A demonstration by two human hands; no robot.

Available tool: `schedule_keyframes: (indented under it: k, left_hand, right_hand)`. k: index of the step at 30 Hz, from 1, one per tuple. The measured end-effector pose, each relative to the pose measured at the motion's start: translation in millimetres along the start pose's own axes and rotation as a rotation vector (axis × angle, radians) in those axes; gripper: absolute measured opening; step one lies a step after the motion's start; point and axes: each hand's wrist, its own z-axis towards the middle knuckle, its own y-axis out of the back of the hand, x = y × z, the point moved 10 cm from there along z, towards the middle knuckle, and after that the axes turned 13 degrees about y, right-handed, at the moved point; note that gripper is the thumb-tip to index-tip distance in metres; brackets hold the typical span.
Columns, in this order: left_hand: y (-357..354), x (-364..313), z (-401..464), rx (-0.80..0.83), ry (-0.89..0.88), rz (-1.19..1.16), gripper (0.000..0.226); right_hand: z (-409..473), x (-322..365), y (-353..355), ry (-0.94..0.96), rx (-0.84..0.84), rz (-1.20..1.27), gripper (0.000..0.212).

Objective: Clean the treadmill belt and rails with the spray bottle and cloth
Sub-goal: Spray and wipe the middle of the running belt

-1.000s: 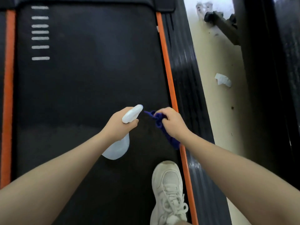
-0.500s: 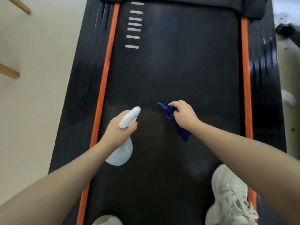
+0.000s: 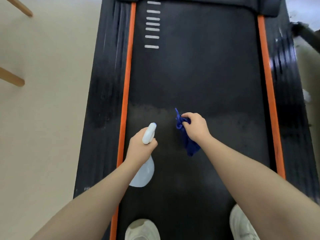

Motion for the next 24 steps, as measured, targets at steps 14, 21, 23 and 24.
schedule_keyframes:
  k: [14, 21, 23, 24]
  left_hand:
    - [-68.9, 12.3, 3.8, 0.035, 0.059, 0.214, 0.025]
    - [-85.4, -0.6, 9.4, 0.033, 0.056, 0.164, 0.015]
    - [-64.5, -1.9, 9.5, -0.062, 0.037, 0.091, 0.021]
    - [-51.9, 0.4, 9.3, -0.106, 0.038, 0.046, 0.025]
  right_hand:
    - [-35.9, -85.3, -3.7, -0.033, 0.205, -0.441, 0.056]
    - [-50.8, -106.8, 19.4, -0.079, -0.068, -0.228, 0.062]
    - [-49.5, -107.1, 25.3, -0.096, -0.173, -0.091, 0.062]
    - [-47.7, -106.0, 26.3, -0.110, -0.208, -0.033, 0.062]
